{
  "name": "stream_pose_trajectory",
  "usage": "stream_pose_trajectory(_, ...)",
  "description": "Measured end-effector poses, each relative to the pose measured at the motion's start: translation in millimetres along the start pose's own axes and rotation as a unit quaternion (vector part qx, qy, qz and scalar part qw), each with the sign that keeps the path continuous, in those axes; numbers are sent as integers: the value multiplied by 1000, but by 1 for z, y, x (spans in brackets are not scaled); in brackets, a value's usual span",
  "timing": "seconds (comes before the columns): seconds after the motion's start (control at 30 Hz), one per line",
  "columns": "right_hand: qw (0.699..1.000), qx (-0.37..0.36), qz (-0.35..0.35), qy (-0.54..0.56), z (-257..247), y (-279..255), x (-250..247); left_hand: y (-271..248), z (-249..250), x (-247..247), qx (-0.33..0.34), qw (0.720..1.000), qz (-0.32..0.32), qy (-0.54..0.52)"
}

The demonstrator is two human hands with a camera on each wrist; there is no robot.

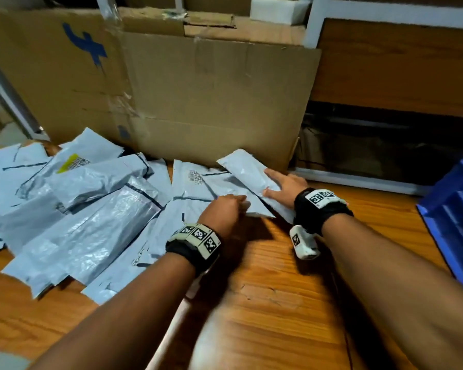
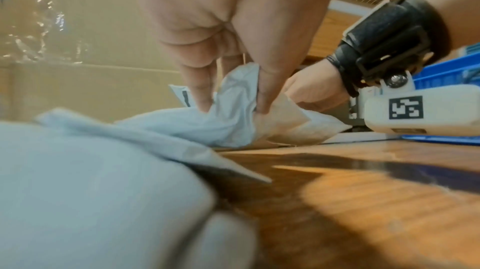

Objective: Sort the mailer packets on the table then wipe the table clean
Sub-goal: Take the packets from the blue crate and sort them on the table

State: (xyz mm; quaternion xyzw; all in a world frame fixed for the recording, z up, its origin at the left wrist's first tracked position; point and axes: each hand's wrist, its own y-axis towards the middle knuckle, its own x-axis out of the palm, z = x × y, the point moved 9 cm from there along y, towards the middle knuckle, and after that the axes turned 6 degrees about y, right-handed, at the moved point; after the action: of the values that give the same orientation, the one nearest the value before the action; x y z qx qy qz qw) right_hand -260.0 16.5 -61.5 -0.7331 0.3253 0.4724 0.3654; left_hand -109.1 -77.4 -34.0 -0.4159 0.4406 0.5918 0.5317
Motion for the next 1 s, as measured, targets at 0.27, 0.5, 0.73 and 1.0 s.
stream_pose_trajectory(0.27, 982, 184, 18, -48, 91, -87, -4, -18, 27, 55, 42, 991, -121, -31)
stream_pose_trajectory(0.5, 961, 273, -33, -34, 115, -119, 37, -16, 32, 58, -37, 986, -159, 29)
stream_pose_trajectory(0.73, 989, 134, -66, 1, 99, -109, 15, 19, 39, 74, -124, 974, -169, 89)
stream_pose_trajectory(1.0, 985, 116, -115, -49, 100, -108, 32, 23, 49, 99, -141, 953, -239, 117)
